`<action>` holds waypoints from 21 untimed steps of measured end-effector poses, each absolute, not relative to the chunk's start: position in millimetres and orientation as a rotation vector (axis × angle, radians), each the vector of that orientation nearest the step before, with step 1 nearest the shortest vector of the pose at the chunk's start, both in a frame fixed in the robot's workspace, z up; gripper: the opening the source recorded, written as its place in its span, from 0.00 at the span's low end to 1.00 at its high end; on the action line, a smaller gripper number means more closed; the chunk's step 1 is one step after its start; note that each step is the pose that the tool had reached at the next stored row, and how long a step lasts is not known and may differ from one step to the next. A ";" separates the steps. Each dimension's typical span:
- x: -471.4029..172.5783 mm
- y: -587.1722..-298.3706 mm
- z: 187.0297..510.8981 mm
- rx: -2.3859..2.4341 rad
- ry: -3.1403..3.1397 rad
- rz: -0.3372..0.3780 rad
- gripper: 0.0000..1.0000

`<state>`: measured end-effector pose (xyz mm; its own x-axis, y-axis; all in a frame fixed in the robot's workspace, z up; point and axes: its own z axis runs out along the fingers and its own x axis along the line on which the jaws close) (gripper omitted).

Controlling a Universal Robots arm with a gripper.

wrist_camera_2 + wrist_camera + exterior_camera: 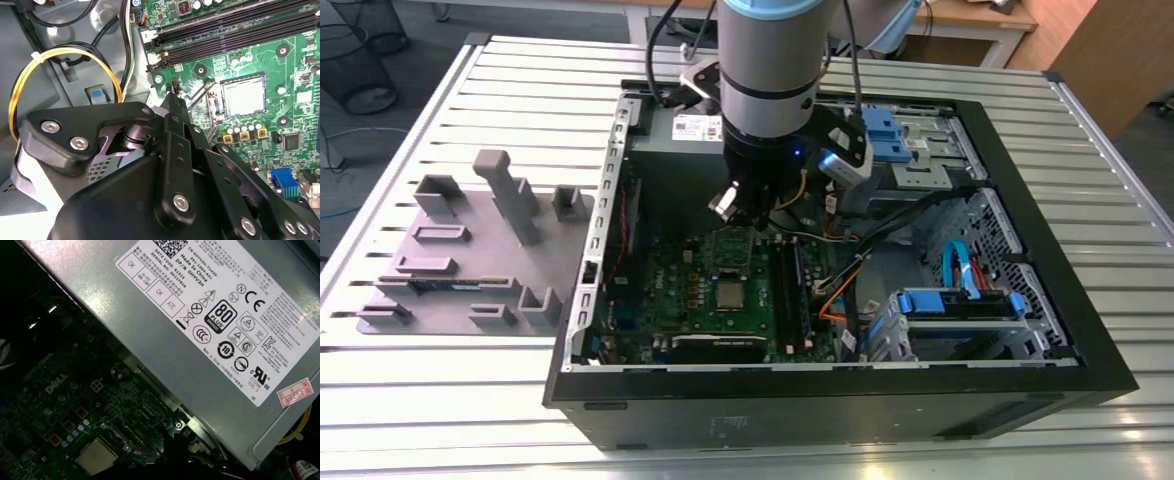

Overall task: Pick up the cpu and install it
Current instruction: 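Close the cpu cover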

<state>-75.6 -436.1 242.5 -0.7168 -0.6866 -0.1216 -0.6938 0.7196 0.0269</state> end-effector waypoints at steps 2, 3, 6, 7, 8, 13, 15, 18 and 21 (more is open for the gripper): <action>-75.6 -436.1 243.0 -1.137 2.817 0.103 0.11; -75.6 -436.0 243.0 -1.139 2.818 0.101 0.11; -75.6 -436.1 243.1 -1.139 2.818 0.098 0.11; -75.6 -436.1 243.1 -1.139 2.818 0.098 0.11; -75.6 -436.1 243.2 -1.139 2.818 0.098 0.11; -75.6 -435.9 244.1 -1.139 2.818 0.098 0.11; -75.6 -435.9 244.9 -1.140 2.818 0.098 0.11; -75.6 -435.9 246.1 -1.140 2.818 0.098 0.11; -75.6 -435.9 246.3 -1.143 2.817 0.098 0.11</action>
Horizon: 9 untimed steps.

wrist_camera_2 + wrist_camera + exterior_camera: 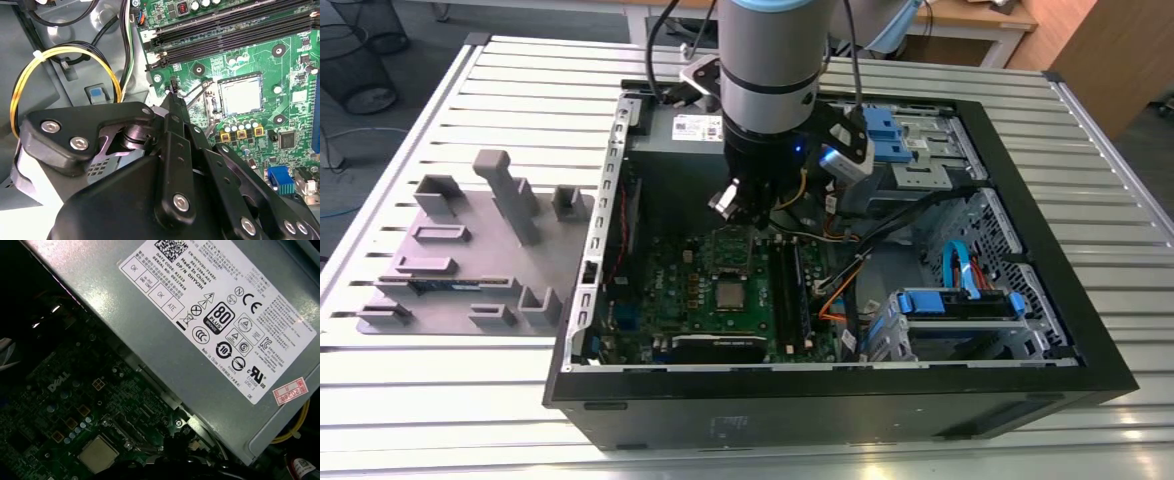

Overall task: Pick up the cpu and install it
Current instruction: 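Close the cpu cover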

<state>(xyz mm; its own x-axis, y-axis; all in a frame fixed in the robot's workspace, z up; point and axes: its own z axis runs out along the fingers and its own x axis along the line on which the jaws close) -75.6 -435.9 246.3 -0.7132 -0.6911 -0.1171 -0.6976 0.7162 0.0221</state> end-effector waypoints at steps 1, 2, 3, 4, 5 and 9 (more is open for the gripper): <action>-75.6 -436.0 246.4 -1.145 2.816 0.098 0.11; -75.6 -436.3 246.6 -1.148 2.815 0.098 0.11; -75.6 -436.6 246.5 -1.152 2.814 0.098 0.11; -75.6 -436.9 246.5 -1.155 2.812 0.099 0.11; -75.6 -437.4 246.5 -1.159 2.811 0.099 0.11; -75.6 -440.7 246.5 -1.173 2.805 0.100 0.11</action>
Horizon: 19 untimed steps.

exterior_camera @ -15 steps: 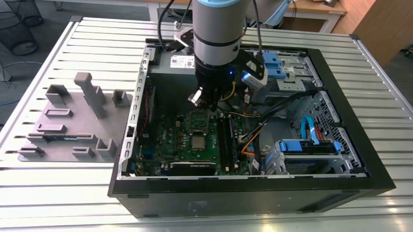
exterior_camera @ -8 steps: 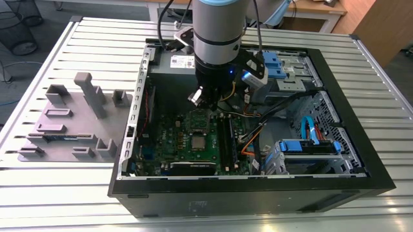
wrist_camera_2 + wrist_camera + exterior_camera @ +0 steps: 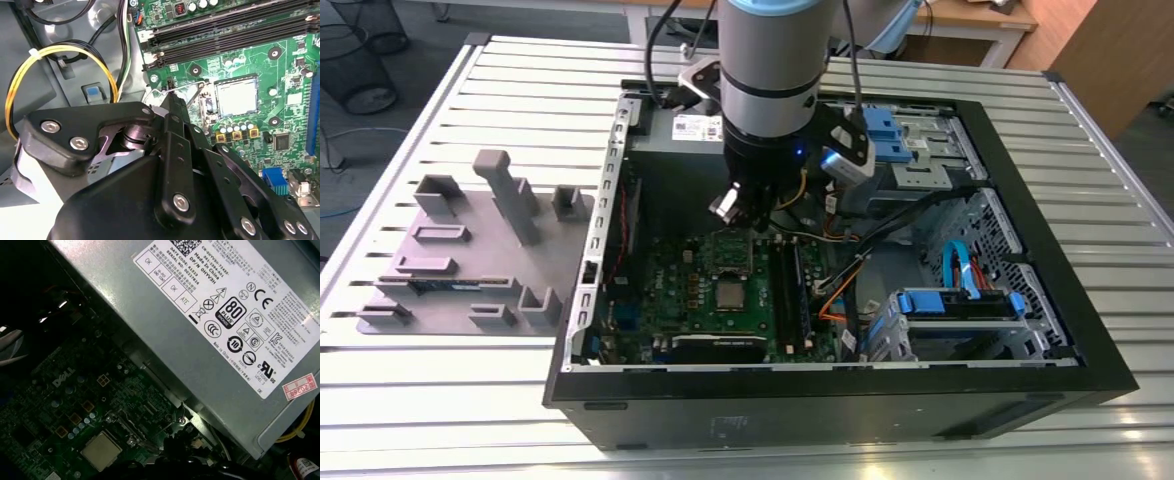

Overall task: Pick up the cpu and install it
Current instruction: 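Close the cpu cover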

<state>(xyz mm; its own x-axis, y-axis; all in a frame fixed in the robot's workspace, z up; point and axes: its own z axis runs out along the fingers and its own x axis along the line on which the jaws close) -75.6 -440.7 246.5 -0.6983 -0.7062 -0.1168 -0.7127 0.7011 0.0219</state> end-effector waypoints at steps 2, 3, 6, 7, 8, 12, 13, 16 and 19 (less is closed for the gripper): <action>-75.6 -442.5 246.5 -1.178 2.803 0.100 0.11; -75.6 -443.4 246.5 -1.180 2.802 0.100 0.11; -75.6 -446.7 246.5 -1.185 2.800 0.100 0.11; -75.6 -447.8 246.5 -1.186 2.800 0.100 0.11; -75.6 -449.0 246.5 -1.188 2.799 0.101 0.11; -75.6 -454.2 246.5 -1.193 2.797 0.101 0.11; -75.6 -455.7 246.5 -1.194 2.797 0.101 0.11; -75.6 -460.2 246.5 -1.196 2.796 0.101 0.11; -75.6 -465.1 246.5 -1.197 2.796 0.101 0.11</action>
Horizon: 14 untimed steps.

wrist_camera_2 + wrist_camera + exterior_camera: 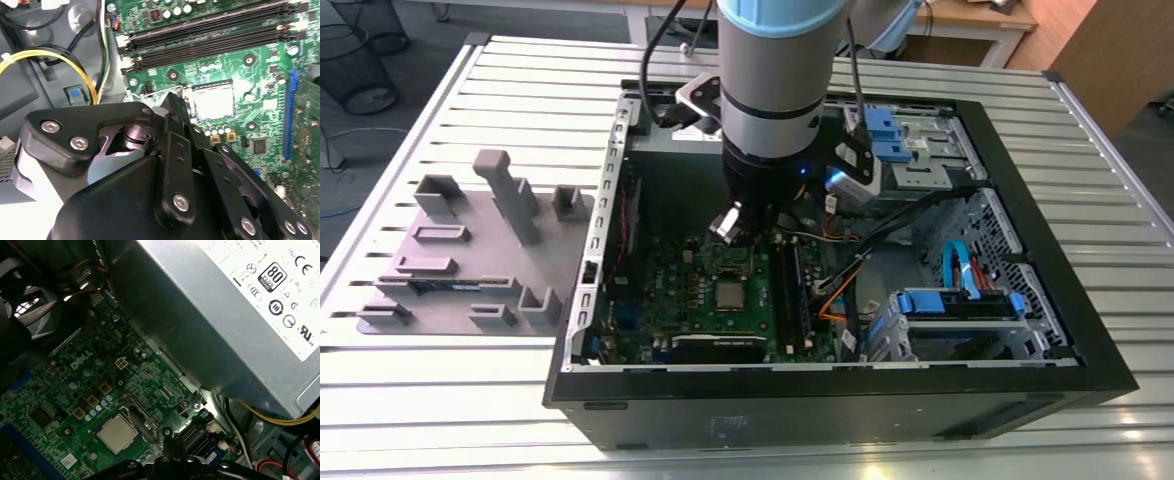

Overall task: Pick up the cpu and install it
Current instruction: 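Close the cpu cover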

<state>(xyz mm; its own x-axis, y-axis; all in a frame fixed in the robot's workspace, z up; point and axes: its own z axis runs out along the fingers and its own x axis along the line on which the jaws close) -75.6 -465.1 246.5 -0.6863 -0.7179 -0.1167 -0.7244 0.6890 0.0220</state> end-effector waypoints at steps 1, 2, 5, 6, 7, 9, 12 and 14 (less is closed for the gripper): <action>-75.6 -466.7 246.5 -1.197 2.795 0.101 0.11; -75.6 -468.6 246.5 -1.198 2.795 0.101 0.11; -75.6 -474.1 246.5 -1.199 2.795 0.101 0.11; -75.6 -476.0 246.5 -1.199 2.795 0.101 0.11; -75.6 -478.0 246.5 -1.199 2.795 0.101 0.11; -75.6 -482.0 246.6 -1.199 2.795 0.101 0.11; -75.6 -483.0 246.5 -1.199 2.795 0.101 0.11; -75.6 -483.1 246.3 -1.200 2.795 0.099 0.11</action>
